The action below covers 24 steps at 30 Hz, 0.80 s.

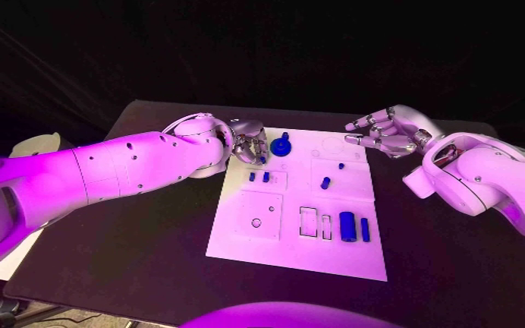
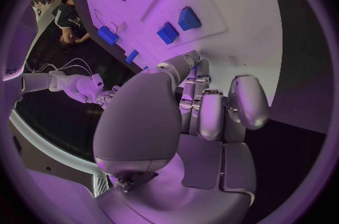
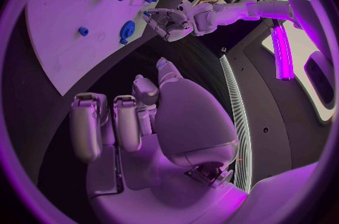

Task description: Assemble the parts on the task board

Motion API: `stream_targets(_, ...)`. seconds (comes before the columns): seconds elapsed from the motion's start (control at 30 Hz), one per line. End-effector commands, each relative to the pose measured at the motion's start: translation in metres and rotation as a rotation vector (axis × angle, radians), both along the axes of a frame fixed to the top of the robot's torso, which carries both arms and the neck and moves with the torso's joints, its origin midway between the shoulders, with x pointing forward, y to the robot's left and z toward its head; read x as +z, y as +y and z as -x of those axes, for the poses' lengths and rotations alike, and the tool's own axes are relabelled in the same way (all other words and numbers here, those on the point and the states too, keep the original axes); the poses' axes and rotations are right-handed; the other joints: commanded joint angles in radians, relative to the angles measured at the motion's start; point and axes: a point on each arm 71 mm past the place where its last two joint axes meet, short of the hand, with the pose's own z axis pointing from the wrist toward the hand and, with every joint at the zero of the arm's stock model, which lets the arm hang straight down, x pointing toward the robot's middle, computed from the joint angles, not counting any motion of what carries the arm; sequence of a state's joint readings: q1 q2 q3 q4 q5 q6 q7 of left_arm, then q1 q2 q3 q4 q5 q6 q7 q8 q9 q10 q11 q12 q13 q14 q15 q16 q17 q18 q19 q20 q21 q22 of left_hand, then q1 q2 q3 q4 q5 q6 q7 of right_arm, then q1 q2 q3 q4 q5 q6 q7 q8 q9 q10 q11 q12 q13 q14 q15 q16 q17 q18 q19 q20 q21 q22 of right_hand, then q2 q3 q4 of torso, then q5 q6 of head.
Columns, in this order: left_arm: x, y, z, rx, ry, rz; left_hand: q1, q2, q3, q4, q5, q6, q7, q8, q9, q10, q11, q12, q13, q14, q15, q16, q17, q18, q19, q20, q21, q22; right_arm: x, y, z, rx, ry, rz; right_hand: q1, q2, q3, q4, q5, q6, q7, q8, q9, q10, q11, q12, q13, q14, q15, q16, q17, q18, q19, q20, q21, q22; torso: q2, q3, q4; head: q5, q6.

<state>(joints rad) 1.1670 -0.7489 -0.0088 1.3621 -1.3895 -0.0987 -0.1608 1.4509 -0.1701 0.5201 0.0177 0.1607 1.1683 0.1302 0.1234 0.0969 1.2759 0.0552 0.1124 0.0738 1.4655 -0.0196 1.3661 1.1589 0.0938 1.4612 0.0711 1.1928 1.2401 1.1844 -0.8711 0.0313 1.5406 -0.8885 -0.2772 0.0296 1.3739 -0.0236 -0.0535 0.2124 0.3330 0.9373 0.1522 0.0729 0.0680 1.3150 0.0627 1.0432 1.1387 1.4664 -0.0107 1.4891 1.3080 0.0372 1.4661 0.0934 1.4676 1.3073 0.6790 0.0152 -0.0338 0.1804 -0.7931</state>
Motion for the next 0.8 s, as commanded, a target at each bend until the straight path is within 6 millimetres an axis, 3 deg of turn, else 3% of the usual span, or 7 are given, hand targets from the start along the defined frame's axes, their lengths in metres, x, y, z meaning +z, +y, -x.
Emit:
stream_targets(0.03,-0.0015,-0.0017,0.0012,-0.007,0.020,-0.007,-0.012,0.000,0.006,0.000,0.000,0.007,-0.002,0.003,0.001,0.004,0.001,-0.006,0.001,0.034,-0.008,0.002,-0.001,-0.008,0.009,0.001,0.005,0.001,-0.0002,0.0016,0.0005,0.014,-0.005,0.007,0.003,0.003,-0.001,-0.004,0.006,0.005,-0.001,0.001,0.001,0.001,-0.003,0.002,0.001,0.076,-0.005,-0.004,0.135,0.005,0.013,-0.004,-0.002,0.079,0.000,0.0002,0.0000,0.003,0.000)
stream_targets(0.6,-0.0025,-0.0031,0.0010,-0.002,0.027,-0.013,-0.016,0.000,0.008,-0.001,-0.001,0.008,-0.003,0.002,0.001,0.005,0.000,-0.008,0.001,0.034,-0.008,0.003,-0.002,-0.008,0.009,0.001,0.006,0.002,-0.0004,0.0017,0.0004,0.015,-0.002,0.008,0.003,0.003,-0.001,-0.004,0.006,0.005,-0.001,0.001,0.001,0.001,-0.003,0.002,0.001,0.076,-0.005,-0.004,0.135,0.005,0.013,-0.004,-0.002,0.079,0.000,0.0004,-0.0004,0.006,0.002)
stream_targets(0.8,-0.0046,-0.0019,0.0000,0.013,0.045,-0.032,-0.036,-0.009,0.014,-0.002,-0.001,-0.016,0.006,-0.019,-0.008,-0.018,0.010,-0.033,-0.004,0.032,-0.001,0.003,-0.007,-0.008,0.005,0.004,0.002,0.001,-0.0003,0.0018,0.0007,0.015,-0.002,0.008,0.003,0.003,-0.001,-0.004,0.006,0.005,-0.001,0.001,0.001,0.001,-0.003,0.002,0.001,0.076,-0.005,-0.004,0.135,0.005,0.013,-0.004,-0.002,0.079,0.000,0.0006,-0.0005,0.007,-0.002)
